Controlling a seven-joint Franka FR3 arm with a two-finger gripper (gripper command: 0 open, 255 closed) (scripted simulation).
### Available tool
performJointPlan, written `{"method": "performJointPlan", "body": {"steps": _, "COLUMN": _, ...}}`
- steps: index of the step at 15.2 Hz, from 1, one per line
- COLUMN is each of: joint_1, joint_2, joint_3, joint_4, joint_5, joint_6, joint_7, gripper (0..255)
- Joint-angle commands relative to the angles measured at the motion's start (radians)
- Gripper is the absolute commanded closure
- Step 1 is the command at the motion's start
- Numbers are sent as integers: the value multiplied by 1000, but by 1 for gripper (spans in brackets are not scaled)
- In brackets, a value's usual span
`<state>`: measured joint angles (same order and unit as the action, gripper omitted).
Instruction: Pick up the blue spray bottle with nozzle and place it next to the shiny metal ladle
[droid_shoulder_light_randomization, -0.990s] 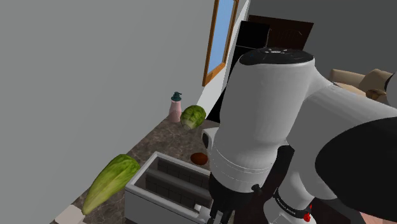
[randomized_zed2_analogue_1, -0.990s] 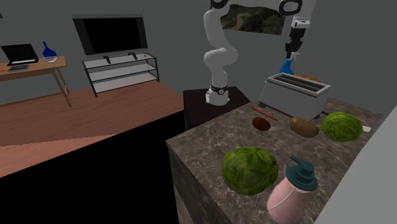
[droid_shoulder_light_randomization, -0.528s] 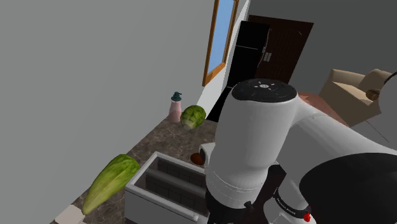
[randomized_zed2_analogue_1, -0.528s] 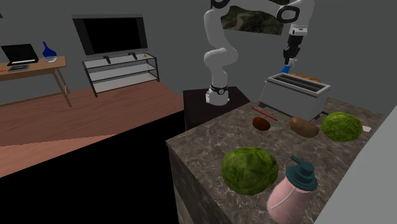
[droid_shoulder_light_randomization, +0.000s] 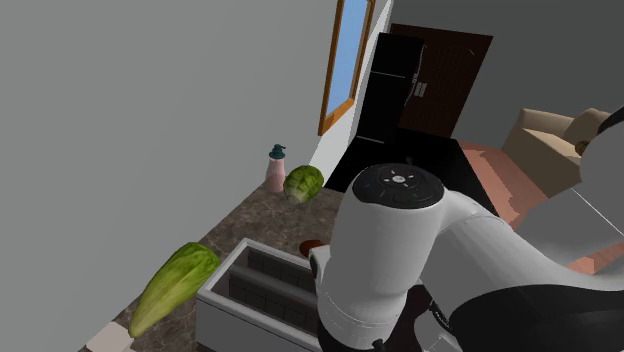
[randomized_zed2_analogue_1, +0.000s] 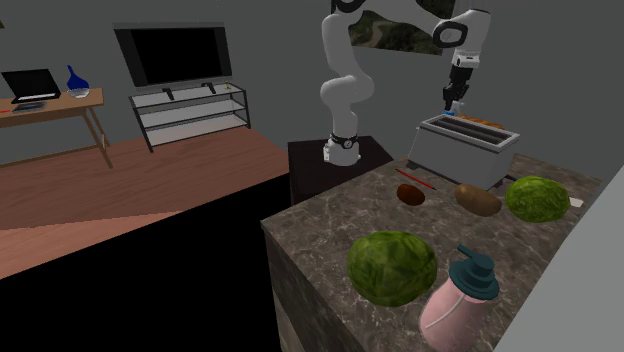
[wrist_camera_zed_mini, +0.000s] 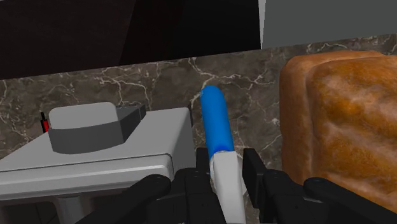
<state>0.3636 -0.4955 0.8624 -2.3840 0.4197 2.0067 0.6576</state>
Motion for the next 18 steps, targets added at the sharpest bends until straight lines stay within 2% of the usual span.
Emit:
{"method": "performJointPlan", "body": {"steps": 1, "joint_1": 1, "joint_2": 0, "joint_3": 3, "joint_4": -7, "joint_5": 2, "joint_6": 8, "joint_7": 0, "gripper": 255}}
{"method": "performJointPlan", "body": {"steps": 7, "joint_1": 1, "joint_2": 0, "joint_3": 3, "joint_4": -7, "joint_5": 2, "joint_6": 8, "joint_7": 0, "gripper": 255}}
{"method": "performJointPlan", "body": {"steps": 8, "joint_1": 1, "joint_2": 0, "joint_3": 3, "joint_4": -7, "joint_5": 2, "joint_6": 8, "joint_7": 0, "gripper": 0}}
{"method": "performJointPlan", "body": {"steps": 13, "joint_1": 1, "joint_2": 0, "joint_3": 3, "joint_4": -7, "joint_5": 2, "joint_6": 8, "joint_7": 0, "gripper": 0}}
{"method": "performJointPlan", "body": {"steps": 17, "joint_1": 8, "joint_2": -39, "joint_3": -55, "joint_4": 88, "joint_5": -14, "joint_6": -127, "joint_7": -1, "gripper": 0}}
{"method": "performJointPlan", "body": {"steps": 18, "joint_1": 8, "joint_2": -39, "joint_3": -55, "joint_4": 88, "joint_5": -14, "joint_6": -127, "joint_7": -1, "gripper": 0}}
